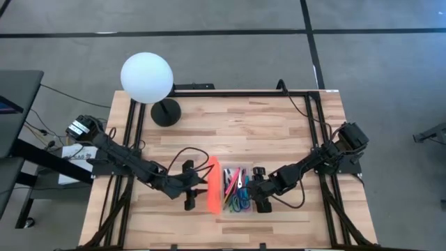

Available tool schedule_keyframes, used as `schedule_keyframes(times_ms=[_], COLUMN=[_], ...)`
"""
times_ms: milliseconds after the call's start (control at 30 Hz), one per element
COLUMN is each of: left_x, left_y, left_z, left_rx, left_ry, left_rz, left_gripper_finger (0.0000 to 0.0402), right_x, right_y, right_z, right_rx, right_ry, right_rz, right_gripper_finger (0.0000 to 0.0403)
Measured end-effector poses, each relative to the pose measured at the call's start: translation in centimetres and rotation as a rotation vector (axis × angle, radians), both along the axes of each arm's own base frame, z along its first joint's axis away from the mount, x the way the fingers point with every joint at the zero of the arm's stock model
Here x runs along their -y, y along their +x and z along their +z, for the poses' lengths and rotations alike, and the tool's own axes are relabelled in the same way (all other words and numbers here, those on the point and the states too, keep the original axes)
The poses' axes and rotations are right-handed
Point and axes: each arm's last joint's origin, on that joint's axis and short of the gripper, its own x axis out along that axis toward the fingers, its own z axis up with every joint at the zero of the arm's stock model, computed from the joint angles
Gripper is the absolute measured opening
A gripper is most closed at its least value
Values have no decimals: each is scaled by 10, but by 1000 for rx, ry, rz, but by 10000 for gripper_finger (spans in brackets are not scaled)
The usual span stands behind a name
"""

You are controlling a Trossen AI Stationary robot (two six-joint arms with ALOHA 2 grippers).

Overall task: Pick & place school supplies into a supply box
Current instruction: Close the supply box cover

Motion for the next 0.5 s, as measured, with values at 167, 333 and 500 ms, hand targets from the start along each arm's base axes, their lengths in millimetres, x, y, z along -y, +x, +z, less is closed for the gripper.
schedule_keyframes(times_ms=[167,333,500], left_x=[-7,-15,-20], left_y=[6,11,14], left_z=[4,7,5], left_rx=[49,72,49], left_ry=[-2,5,-18], left_rz=[25,46,13], left_gripper_finger=[137,137,137], right_x=[1,4,6], right_y=[2,5,7], right_z=[1,1,1], right_rx=[18,24,33], right_ry=[7,15,23], right_rz=[-13,-34,-41], right_gripper_finger=[240,240,239])
